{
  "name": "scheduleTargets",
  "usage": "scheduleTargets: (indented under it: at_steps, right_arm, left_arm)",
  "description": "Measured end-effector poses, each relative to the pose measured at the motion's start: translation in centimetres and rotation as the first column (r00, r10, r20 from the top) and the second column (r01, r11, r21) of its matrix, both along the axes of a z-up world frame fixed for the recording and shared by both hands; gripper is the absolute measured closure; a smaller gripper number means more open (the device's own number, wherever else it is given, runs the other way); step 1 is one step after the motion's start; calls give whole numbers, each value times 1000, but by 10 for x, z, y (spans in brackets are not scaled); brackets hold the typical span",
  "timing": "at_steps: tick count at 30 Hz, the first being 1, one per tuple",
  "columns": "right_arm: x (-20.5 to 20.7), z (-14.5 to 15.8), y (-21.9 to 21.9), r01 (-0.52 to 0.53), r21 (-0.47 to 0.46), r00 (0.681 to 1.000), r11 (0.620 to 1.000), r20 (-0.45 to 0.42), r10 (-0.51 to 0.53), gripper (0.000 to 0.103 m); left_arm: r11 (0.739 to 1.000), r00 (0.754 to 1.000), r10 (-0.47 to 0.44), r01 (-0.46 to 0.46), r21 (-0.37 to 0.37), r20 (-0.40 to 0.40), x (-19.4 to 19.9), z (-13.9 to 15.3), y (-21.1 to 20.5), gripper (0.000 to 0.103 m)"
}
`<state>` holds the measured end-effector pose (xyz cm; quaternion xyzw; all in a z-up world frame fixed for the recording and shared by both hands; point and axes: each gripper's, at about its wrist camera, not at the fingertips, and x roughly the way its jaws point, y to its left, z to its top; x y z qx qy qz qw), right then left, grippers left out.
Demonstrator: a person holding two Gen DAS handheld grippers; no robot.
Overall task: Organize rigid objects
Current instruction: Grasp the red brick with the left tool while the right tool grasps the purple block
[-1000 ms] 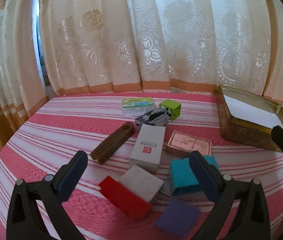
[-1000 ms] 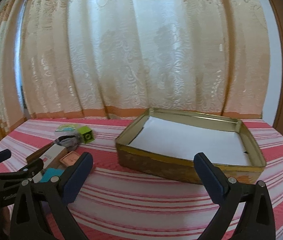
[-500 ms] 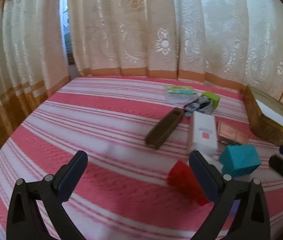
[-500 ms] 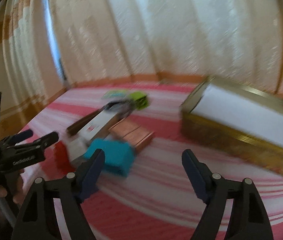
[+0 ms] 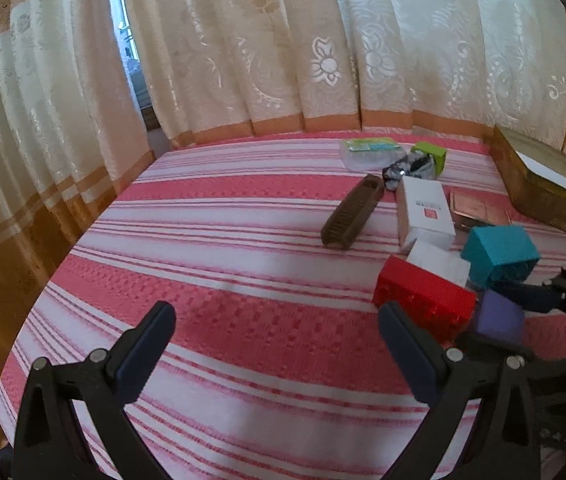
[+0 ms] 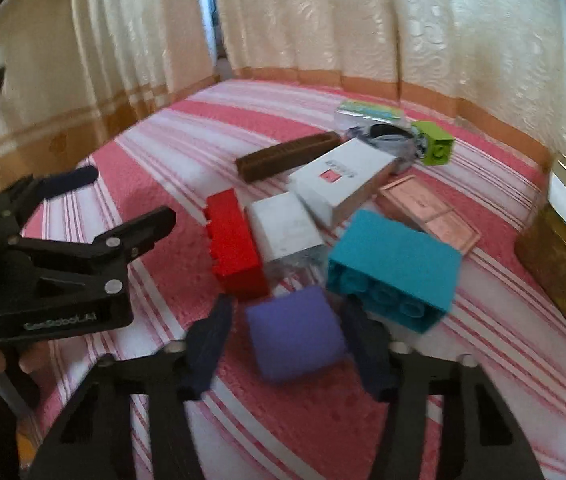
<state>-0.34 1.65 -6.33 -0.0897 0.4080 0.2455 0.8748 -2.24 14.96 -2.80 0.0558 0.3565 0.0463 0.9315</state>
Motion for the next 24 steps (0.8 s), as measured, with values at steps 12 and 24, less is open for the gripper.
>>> scheduleTargets:
  at_steps: [12, 24]
  right_arm:
    - [-3, 15, -77, 83, 86, 995, 993, 44, -87, 61]
    - [5, 22, -119, 209, 169, 975, 963, 37, -218, 60]
  left_arm:
    - [977, 982, -189, 186, -106, -26, 13, 7, -55, 1]
    - [962, 963, -253, 240, -131, -92, 27, -13, -48, 40]
